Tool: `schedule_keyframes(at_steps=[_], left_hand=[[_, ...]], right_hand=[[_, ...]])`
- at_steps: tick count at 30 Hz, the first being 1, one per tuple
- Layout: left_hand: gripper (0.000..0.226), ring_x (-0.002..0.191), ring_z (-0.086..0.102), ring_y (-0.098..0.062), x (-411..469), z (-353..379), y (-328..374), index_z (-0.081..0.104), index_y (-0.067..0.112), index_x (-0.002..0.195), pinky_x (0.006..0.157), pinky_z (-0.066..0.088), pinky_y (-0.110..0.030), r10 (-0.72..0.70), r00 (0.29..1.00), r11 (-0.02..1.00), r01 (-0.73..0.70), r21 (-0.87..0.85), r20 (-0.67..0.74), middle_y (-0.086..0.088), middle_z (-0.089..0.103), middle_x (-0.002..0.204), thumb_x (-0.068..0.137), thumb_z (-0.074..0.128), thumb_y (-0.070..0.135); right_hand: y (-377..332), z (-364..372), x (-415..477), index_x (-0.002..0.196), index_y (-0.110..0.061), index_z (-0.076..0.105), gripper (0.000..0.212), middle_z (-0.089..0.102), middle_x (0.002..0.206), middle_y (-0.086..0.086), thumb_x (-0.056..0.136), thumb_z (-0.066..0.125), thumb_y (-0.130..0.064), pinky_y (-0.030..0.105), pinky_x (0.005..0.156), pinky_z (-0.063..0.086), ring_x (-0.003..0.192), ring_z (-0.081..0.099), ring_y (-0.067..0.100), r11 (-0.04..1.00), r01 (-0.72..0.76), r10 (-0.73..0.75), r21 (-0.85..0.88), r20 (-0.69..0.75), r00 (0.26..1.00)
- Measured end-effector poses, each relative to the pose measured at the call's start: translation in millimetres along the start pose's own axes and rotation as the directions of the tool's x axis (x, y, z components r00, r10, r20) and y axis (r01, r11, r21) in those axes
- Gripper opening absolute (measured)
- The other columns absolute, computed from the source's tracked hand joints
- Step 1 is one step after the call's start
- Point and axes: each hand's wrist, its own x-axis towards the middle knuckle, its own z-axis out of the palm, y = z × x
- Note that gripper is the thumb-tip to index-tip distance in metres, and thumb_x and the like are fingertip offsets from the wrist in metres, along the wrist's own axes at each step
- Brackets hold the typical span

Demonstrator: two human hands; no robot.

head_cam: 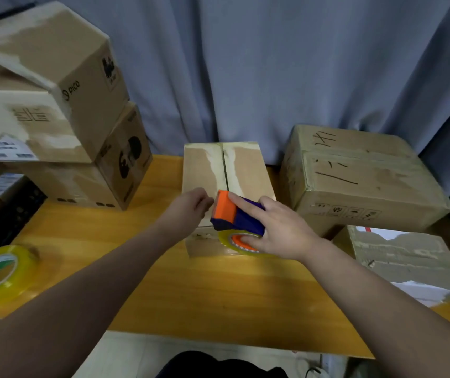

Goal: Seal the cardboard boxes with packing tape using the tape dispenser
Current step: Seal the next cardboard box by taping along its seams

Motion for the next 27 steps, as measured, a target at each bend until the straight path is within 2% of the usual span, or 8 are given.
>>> schedule_keyframes(at_steps=[3, 6, 8, 12, 15, 18, 22, 27], left_hand=[[0.028, 0.054, 0.039, -0.014, -10.3, -5.1, -25.6, 0.052, 0.001, 0.084, 0.049, 0.029, -0.027, -0.064, 0.998, 0.998, 0.064, 0.004, -0.024, -0.002, 0.045, 0.063, 0.101, 0.043, 0.021], [0.028, 0.052, 0.035, -0.016, -23.4, -12.1, -65.9, 0.048, 0.001, 0.083, 0.049, 0.025, -0.031, -0.155, 0.987, 0.988, 0.155, -0.001, -0.032, -0.003, 0.04, 0.063, 0.102, 0.041, 0.021], [0.027, 0.053, 0.037, -0.017, -29.5, -10.8, -85.7, 0.049, 0.003, 0.085, 0.049, 0.026, -0.03, -0.205, 0.978, 0.979, 0.205, -0.007, -0.044, -0.002, 0.043, 0.064, 0.102, 0.04, 0.022], [0.023, 0.053, 0.038, -0.019, -27.7, -5.2, -100.9, 0.05, 0.009, 0.093, 0.05, 0.028, -0.029, -0.308, 0.945, 0.947, 0.293, -0.135, -0.108, -0.003, 0.043, 0.065, 0.103, 0.037, 0.025], [0.027, 0.054, 0.037, -0.021, -24.5, -9.2, -108.6, 0.049, 0.01, 0.085, 0.053, 0.029, -0.032, -0.329, 0.939, 0.935, 0.309, -0.173, -0.1, -0.004, 0.043, 0.065, 0.103, 0.038, 0.027], [0.034, 0.058, 0.038, -0.023, -25.5, -14.2, -113.1, 0.049, 0.007, 0.08, 0.057, 0.028, -0.034, -0.386, 0.916, 0.908, 0.356, -0.221, -0.11, -0.008, 0.042, 0.068, 0.1, 0.042, 0.033], [0.045, 0.056, 0.034, -0.023, -29.3, -16.3, -113.9, 0.038, 0.012, 0.07, 0.05, 0.024, -0.032, -0.355, 0.917, 0.934, 0.339, -0.11, -0.181, -0.006, 0.034, 0.063, 0.094, 0.052, 0.047], [0.043, 0.053, 0.036, -0.019, -28.4, -16.2, -125.4, 0.039, 0.012, 0.071, 0.048, 0.025, -0.031, -0.354, 0.913, 0.935, 0.342, -0.09, -0.203, -0.004, 0.037, 0.061, 0.092, 0.056, 0.045]], right_hand=[[-2.5, -3.2, 4.7, 0.139, -0.053, -0.025, 0.084, 0.049, 0.104, -0.001, 0.088, 0.039, -0.07, 0.033, 0.088, 0.033, 0.089, 0.045, 0.014, 0.982, 0.063, -0.054, -0.178, 0.058, 0.997], [5.2, 0.2, 0.4, 0.142, -0.05, -0.022, 0.084, 0.052, 0.12, 0.003, 0.088, 0.038, -0.07, 0.035, 0.092, 0.032, 0.104, 0.05, 0.018, 0.963, 0.023, 0.029, -0.269, 0.189, 0.982], [1.2, -2.7, -0.1, 0.147, -0.048, -0.012, 0.081, 0.05, 0.129, 0.004, 0.089, 0.042, -0.067, 0.037, 0.093, 0.03, 0.111, 0.049, 0.021, 0.936, 0.019, 0.078, -0.351, 0.258, 0.963], [-28.5, -22.2, 19.8, 0.15, -0.044, 0.008, 0.068, 0.05, 0.123, 0.005, 0.093, 0.044, -0.053, 0.037, 0.092, 0.026, 0.11, 0.05, 0.024, 0.885, 0.058, 0.05, -0.462, 0.218, 0.975], [-40.6, -31.8, 39.4, 0.15, -0.043, 0.01, 0.062, 0.051, 0.119, 0.007, 0.098, 0.043, -0.039, 0.038, 0.092, 0.026, 0.107, 0.051, 0.026, 0.82, 0.09, 0.044, -0.565, 0.219, 0.975], [-48.1, -30.2, 51.7, 0.15, -0.042, 0.012, 0.061, 0.051, 0.119, 0.008, 0.098, 0.043, -0.036, 0.039, 0.093, 0.027, 0.107, 0.051, 0.026, 0.784, 0.121, 0.079, -0.608, 0.291, 0.953], [-60.6, -25.5, 65.7, 0.15, -0.043, 0.014, 0.062, 0.051, 0.118, 0.009, 0.097, 0.045, -0.035, 0.039, 0.094, 0.027, 0.107, 0.052, 0.028, 0.767, 0.144, 0.099, -0.625, 0.338, 0.936], [-80.7, -19.2, 75.2, 0.145, -0.038, 0.029, 0.05, 0.054, 0.119, 0.01, 0.099, 0.04, -0.024, 0.04, 0.094, 0.026, 0.106, 0.053, 0.028, 0.713, 0.142, 0.158, -0.687, 0.353, 0.922]])
